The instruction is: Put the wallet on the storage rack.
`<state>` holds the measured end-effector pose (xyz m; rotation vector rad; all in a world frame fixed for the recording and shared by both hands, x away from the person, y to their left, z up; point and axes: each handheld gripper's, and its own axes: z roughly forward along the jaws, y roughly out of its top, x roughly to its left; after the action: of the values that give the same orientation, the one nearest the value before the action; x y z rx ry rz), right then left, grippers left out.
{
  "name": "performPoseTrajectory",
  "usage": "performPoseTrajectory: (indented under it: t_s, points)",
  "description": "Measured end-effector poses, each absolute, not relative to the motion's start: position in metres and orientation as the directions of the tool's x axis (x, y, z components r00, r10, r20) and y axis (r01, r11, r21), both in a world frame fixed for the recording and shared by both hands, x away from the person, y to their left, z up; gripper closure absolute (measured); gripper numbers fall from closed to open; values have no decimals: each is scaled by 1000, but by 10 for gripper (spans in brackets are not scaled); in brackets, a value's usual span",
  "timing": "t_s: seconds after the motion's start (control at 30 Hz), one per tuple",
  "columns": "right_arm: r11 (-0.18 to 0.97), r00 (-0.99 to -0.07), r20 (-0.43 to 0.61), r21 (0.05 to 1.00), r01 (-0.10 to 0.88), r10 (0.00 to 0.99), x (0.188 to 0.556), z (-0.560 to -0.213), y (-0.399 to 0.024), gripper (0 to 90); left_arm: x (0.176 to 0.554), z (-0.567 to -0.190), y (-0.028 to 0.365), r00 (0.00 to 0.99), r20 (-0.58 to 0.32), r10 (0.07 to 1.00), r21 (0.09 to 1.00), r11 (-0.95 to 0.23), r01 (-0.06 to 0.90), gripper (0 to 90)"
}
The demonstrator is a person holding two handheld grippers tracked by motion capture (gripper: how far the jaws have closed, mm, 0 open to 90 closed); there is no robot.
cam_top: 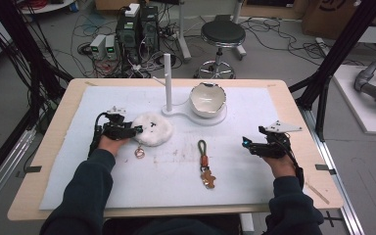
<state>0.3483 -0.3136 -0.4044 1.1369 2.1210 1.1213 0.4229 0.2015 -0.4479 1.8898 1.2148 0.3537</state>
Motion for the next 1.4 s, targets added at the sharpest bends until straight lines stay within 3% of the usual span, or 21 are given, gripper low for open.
performPoseTrajectory:
  t_s: [0.1, 0.2, 0.3, 0.6, 1.17, 1.33, 1.4]
  points:
    - [327, -548, -31, 829, 453, 836, 347, -405, -310, 205, 419, -443, 206, 503, -255, 826, 761, -150, 632, 722]
    - [323, -552, -24, 831, 452, 834, 346, -404, -307, 205, 414, -437, 205, 518, -257, 816, 772, -150, 618, 755]
    - [300, -559, 8, 837, 458, 829, 346, -402, -302, 206, 397, -419, 202, 573, -228, 787, 849, -127, 512, 762]
    - [260, -611, 79, 857, 445, 787, 349, -400, -278, 205, 368, -396, 194, 644, -220, 733, 926, -51, 374, 766]
    - [295, -776, 169, 859, 418, 607, 352, -407, -208, 248, 354, -387, 167, 727, -194, 659, 968, 8, 250, 765]
    - [314, -816, 199, 853, 417, 543, 351, -410, -191, 294, 352, -388, 158, 749, -210, 628, 968, 25, 250, 765]
    - [317, -825, 224, 846, 429, 519, 352, -412, -187, 377, 351, -388, 157, 752, -218, 622, 967, 34, 252, 765]
